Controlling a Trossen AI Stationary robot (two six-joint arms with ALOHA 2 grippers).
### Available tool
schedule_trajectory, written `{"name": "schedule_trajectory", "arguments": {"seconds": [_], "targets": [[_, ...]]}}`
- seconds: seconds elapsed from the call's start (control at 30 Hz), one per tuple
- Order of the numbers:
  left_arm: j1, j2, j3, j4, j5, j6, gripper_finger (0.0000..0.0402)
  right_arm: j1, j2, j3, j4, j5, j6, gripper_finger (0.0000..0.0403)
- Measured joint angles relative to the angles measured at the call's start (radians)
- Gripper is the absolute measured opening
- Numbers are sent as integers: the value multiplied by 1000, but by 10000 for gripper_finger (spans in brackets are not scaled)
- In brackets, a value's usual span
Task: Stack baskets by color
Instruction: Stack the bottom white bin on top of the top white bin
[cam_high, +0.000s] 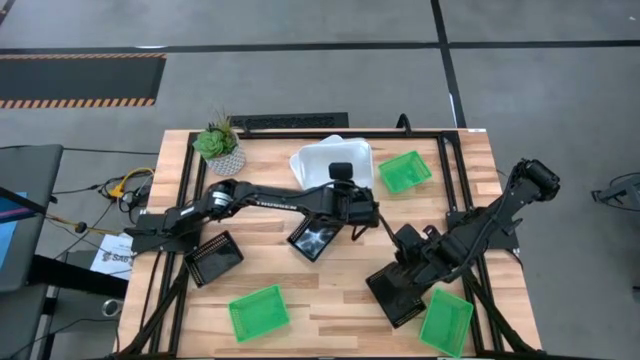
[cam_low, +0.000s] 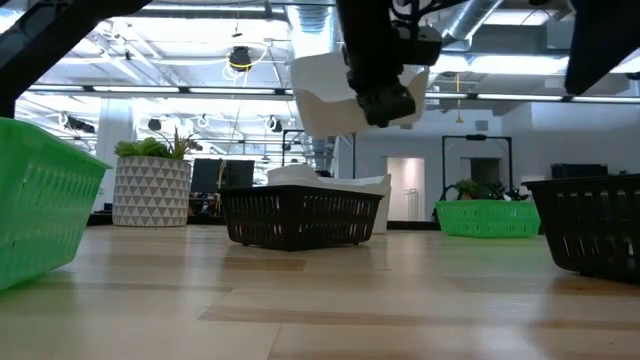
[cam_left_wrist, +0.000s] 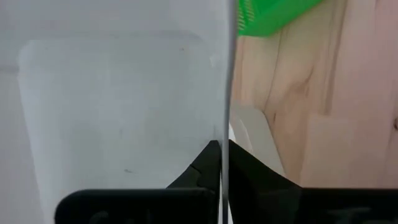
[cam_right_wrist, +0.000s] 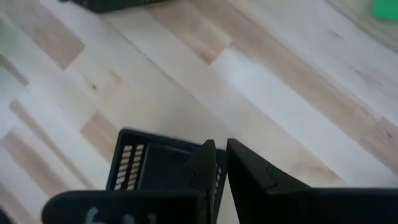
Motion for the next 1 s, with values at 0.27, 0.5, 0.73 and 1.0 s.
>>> {"name": "schedule_trajectory", "arguments": {"seconds": [0.27, 0.5, 0.73, 1.0], "targets": [[-7, -7, -1, 5, 127, 1, 0, -30, 0, -5, -7, 74, 15, 63], [-19, 6, -24, -21, 265, -6, 0, -112, 3, -7, -146, 118, 4, 63], [-24, 8, -24, -68, 359, -35, 0, -214, -2, -7, -356, 220, 15, 63], [-30, 6, -24, -96, 335, -7, 0, -292, -65, -17, -442, 261, -79, 63]]}}
